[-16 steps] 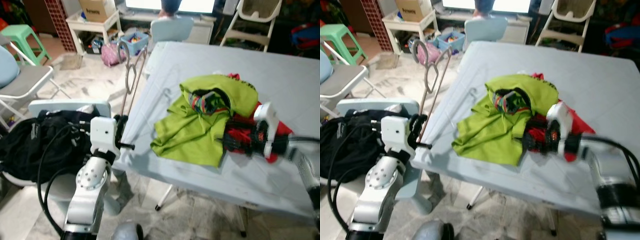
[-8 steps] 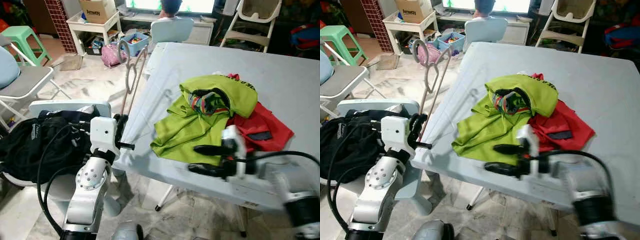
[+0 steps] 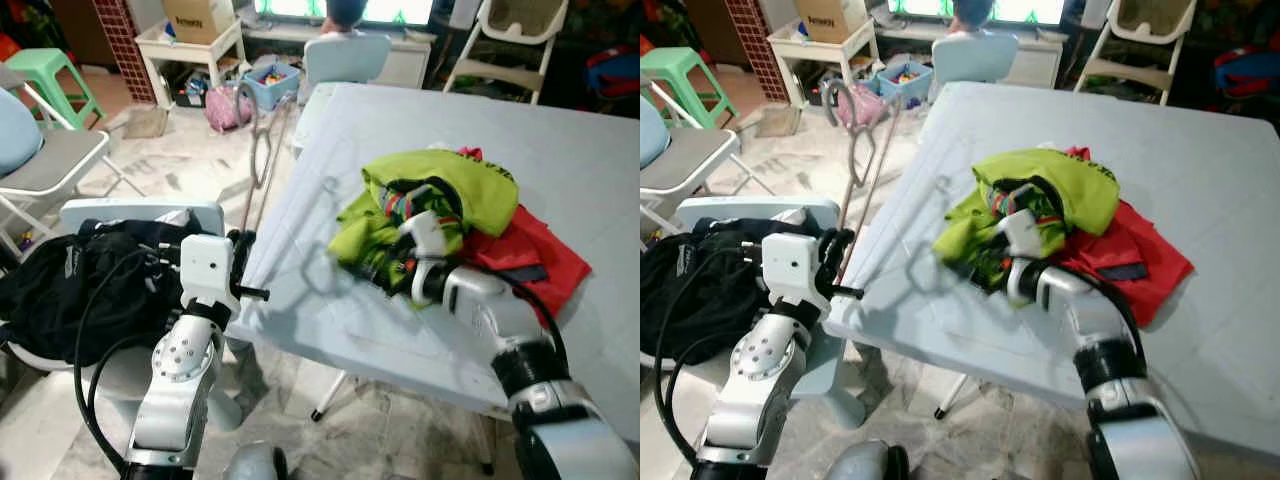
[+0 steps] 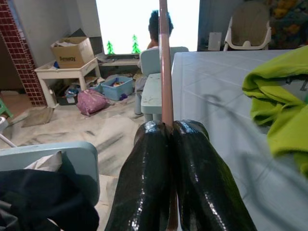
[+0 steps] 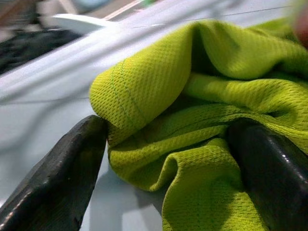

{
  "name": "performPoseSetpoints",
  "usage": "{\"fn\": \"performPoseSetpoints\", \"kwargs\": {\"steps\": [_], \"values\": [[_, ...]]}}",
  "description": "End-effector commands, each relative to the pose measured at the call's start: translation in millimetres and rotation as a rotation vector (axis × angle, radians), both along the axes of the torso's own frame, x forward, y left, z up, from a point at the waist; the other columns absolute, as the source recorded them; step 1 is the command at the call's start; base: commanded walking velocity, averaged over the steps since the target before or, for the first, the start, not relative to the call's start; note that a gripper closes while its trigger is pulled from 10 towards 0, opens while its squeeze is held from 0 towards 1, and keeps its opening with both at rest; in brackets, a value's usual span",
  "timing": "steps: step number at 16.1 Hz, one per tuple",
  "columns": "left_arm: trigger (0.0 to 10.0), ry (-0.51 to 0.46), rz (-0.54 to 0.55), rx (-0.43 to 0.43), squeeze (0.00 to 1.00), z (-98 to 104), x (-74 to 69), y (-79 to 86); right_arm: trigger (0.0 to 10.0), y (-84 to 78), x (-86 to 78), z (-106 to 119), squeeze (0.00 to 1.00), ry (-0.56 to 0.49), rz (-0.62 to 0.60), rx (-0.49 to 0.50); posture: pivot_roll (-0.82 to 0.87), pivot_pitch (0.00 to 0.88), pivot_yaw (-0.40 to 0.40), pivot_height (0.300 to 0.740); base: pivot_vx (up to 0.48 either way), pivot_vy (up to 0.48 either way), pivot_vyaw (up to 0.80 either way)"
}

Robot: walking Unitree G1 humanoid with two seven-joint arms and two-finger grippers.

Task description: Hang hanger

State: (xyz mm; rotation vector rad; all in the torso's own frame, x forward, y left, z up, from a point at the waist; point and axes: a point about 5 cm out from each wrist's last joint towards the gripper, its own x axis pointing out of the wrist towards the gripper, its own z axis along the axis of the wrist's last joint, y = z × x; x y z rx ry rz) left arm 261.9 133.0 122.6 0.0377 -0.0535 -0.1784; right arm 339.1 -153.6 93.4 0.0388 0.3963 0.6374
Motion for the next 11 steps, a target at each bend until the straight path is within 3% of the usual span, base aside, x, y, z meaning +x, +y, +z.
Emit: {"fn": "performPoseSetpoints", "kwargs": {"steps": [1,4,6,9,10,11], "values": [[10.0,-0.010,0.000,0.007,0.00,3.4,-0.5,-0.8,10.0,-17.5,1.8,-12.9,1.00,0.049,-0.140,-0.073,0.06,0.014,0.024,0.740,0.000,0.000,0.00],[10.0,-0.010,0.001,0.005,0.00,3.0,-0.9,-1.3,10.0,-63.4,21.0,-1.0,1.00,-0.001,-0.541,-0.239,0.06,0.014,0.024,0.740,0.000,0.000,0.00],[10.0,-0.011,0.000,0.006,0.00,3.4,-0.4,-1.2,10.0,-85.3,28.6,15.6,1.00,-0.031,-0.693,-0.293,0.07,0.019,0.027,0.740,0.000,0.000,0.00],[10.0,-0.011,-0.001,0.007,0.00,3.7,-0.3,-1.0,10.0,-88.9,39.6,37.8,1.00,-0.098,-0.736,-0.251,0.08,0.018,0.024,0.740,0.000,0.000,0.00],[10.0,0.001,0.001,0.012,0.00,2.4,-0.8,-1.4,10.0,-82.8,42.1,42.1,0.98,-0.130,-0.685,-0.220,0.08,0.017,0.019,0.740,0.000,0.000,0.00],[10.0,0.017,0.000,0.022,0.00,0.3,-0.9,-2.6,10.0,-78.3,41.8,42.7,0.80,-0.166,-0.630,-0.207,0.08,0.018,0.016,0.740,0.000,0.000,0.00]]}}
